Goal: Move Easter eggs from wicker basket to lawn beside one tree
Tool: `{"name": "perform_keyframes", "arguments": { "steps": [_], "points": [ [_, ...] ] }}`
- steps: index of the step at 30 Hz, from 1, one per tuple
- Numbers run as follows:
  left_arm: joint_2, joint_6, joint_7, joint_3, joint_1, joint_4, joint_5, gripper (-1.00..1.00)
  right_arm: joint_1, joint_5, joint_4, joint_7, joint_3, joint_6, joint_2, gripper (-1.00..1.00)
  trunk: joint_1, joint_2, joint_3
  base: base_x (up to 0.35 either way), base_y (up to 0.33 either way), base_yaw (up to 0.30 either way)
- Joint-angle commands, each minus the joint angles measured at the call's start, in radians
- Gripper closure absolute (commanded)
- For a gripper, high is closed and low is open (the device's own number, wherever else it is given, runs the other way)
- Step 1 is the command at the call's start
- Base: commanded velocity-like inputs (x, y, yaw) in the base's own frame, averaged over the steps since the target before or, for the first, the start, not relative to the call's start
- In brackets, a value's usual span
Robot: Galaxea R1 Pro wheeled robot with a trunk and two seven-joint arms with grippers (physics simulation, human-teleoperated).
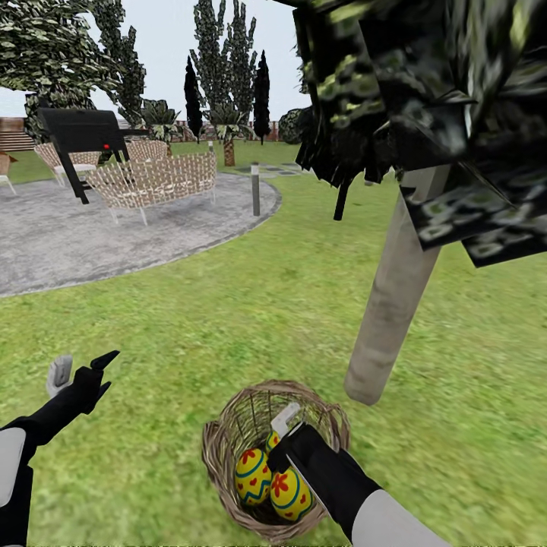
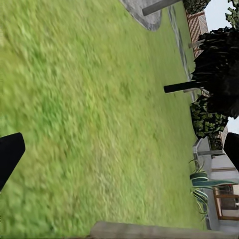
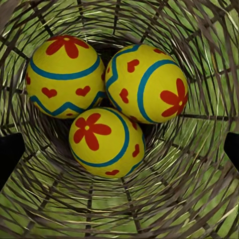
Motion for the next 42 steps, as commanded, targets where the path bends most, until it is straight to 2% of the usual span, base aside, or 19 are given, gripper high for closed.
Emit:
{"name": "perform_keyframes", "arguments": {
  "steps": [1,28,33,36,42],
  "points": [
    [0.0,0.0,0.0,0.0,0.0,0.0,0.0,-1.0,0.0,0.0,0.0,0.0,0.0,0.0,0.0,-1.0,0.004,-0.007,-0.003,0.0,0.0,0.0],
    [0.0,0.0,0.0,0.0,0.0,0.002,-0.001,-1.0,-0.004,0.001,-0.002,0.0,0.0,0.002,0.0,-1.0,0.107,-0.196,-0.088,0.0,0.0,0.0],
    [0.0,0.0,0.0,0.0,0.0,0.002,-0.001,-1.0,-0.006,0.001,0.002,-0.001,0.0,0.005,0.0,-1.0,0.11,-0.197,-0.107,0.0,0.0,0.0],
    [0.0,-0.001,0.0,0.0,0.0,0.002,-0.001,-1.0,-0.006,0.007,-0.004,0.0,0.0,0.07,0.0,-1.0,0.111,-0.198,-0.119,0.0,0.0,0.0],
    [0.0,-0.001,0.0,0.0,0.0,0.002,-0.001,-1.0,-0.007,0.009,-0.006,0.001,0.0,0.099,0.0,-1.0,0.114,-0.2,-0.142,0.0,0.0,0.0]
  ]
}}
